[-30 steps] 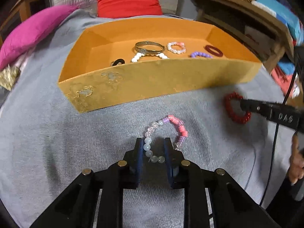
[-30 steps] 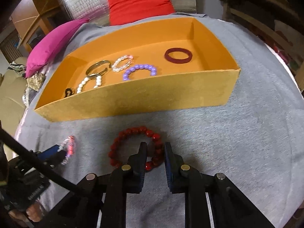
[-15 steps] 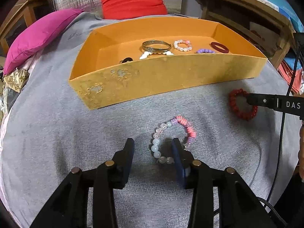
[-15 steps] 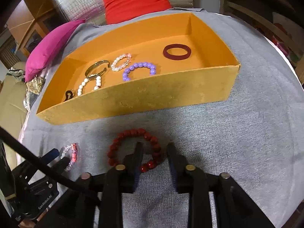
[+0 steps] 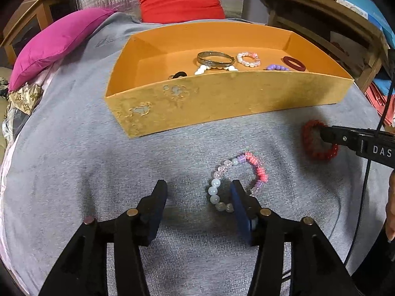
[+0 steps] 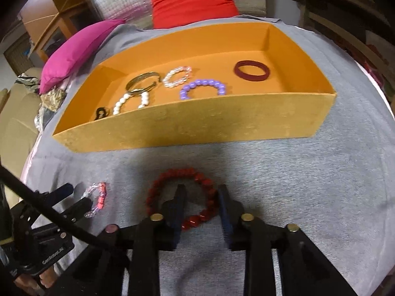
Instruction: Organize jewelry
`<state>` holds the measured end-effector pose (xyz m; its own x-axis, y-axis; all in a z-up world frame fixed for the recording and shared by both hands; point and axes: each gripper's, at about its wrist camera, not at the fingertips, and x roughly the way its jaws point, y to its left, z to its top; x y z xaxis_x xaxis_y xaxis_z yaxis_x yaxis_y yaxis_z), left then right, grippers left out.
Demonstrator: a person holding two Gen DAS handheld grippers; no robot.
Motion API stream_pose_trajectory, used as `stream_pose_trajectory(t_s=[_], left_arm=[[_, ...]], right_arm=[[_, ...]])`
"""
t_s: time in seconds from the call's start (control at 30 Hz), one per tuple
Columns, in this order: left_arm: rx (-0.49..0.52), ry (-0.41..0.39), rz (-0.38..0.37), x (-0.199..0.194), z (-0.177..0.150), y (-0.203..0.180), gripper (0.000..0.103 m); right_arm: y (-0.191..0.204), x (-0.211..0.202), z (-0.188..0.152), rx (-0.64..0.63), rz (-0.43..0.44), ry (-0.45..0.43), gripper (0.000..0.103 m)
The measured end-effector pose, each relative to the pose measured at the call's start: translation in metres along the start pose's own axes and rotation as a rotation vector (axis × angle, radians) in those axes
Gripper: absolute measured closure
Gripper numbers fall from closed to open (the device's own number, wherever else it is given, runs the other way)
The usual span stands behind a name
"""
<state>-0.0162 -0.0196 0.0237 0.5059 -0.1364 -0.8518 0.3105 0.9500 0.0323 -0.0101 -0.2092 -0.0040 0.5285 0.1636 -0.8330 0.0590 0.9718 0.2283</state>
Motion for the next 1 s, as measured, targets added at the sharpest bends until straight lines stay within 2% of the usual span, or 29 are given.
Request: stream_pose_trajectory(t_s=[0.17, 0.4, 0.93, 1.0], left_arm=[[-0.016, 0.003, -0.001, 0.001, 0.002, 0.006, 0.048], [0.003, -0.004, -0.007, 0.001, 0.004, 0.005, 0.048], [0.016, 0.003, -0.041, 0.003, 0.004, 0.0, 0.048], [0.014, 0.002, -0.056, 0.003, 0.004, 0.0, 0.053]], right_arm=[[-0.01, -0.004, 0.002, 0.038, 0.044, 0.005, 0.08], [-0.028, -0.007, 0.007, 0.096, 0.022, 0.005, 0.08], [-0.016, -0.002, 0.005, 0.047, 0.004, 0.004, 0.079], [-0.013, -0.001, 0.004, 0.036, 0.008, 0.002, 0.079]])
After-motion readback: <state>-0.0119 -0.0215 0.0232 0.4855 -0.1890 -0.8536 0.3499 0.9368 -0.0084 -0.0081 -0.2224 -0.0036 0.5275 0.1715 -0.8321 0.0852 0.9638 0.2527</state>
